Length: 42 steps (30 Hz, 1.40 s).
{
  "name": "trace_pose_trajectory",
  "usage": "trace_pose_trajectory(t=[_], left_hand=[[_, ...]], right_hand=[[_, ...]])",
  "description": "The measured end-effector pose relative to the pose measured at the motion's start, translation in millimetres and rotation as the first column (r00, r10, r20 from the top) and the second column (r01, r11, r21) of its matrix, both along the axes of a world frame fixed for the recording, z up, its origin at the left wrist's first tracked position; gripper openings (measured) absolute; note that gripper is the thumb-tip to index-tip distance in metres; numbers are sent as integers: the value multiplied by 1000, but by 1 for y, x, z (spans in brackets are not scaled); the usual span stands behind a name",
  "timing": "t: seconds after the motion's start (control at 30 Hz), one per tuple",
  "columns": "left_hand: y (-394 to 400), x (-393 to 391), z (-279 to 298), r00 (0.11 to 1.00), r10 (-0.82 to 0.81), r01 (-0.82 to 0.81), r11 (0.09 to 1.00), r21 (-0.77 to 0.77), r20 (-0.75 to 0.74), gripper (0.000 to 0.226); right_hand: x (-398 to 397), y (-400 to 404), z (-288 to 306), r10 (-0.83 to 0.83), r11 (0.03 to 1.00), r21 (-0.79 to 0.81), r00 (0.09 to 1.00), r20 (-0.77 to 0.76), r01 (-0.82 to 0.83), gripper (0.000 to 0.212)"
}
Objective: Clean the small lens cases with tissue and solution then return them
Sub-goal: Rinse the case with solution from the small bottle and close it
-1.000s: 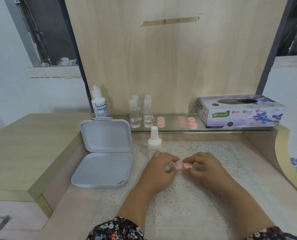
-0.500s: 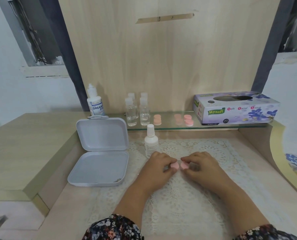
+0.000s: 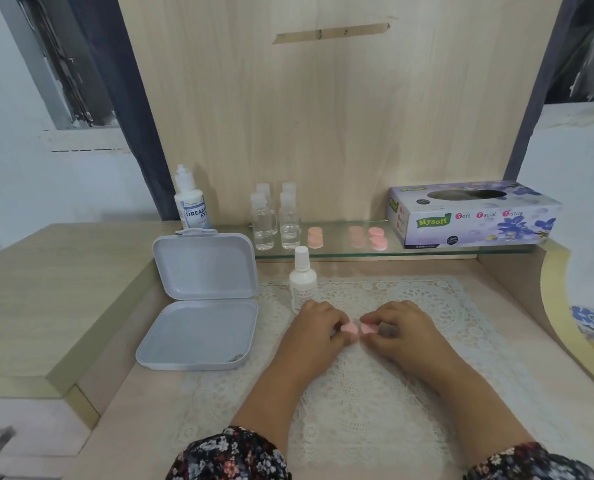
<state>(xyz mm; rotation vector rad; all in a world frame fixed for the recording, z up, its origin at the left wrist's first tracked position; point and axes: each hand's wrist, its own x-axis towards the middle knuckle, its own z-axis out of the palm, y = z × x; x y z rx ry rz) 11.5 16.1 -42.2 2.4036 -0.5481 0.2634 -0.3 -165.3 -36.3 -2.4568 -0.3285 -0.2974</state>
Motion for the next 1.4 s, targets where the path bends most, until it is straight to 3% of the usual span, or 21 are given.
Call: trace_pose_trajectory(t=[0.1,0.33,0.63,1.4], left_hand=[[-1,-2,1,999,33,-33,999,9,-5,28],[7,-5,2,995,-65,52,986,-159,-77,31],[1,-7,5,999,-5,2,996,-86,-34,36],[2,-9,4,999,-19,16,993,-115,-29,27]], right_hand=[[0,0,0,-7,1000,-7,1000,10,7,24],[0,0,0,-11,1000,-23,1000,22,11,23],[0,-1,0,-15,999,-39,999,36,16,24],[0,-1,-2,-9,1000,-9,999,35,10,26]])
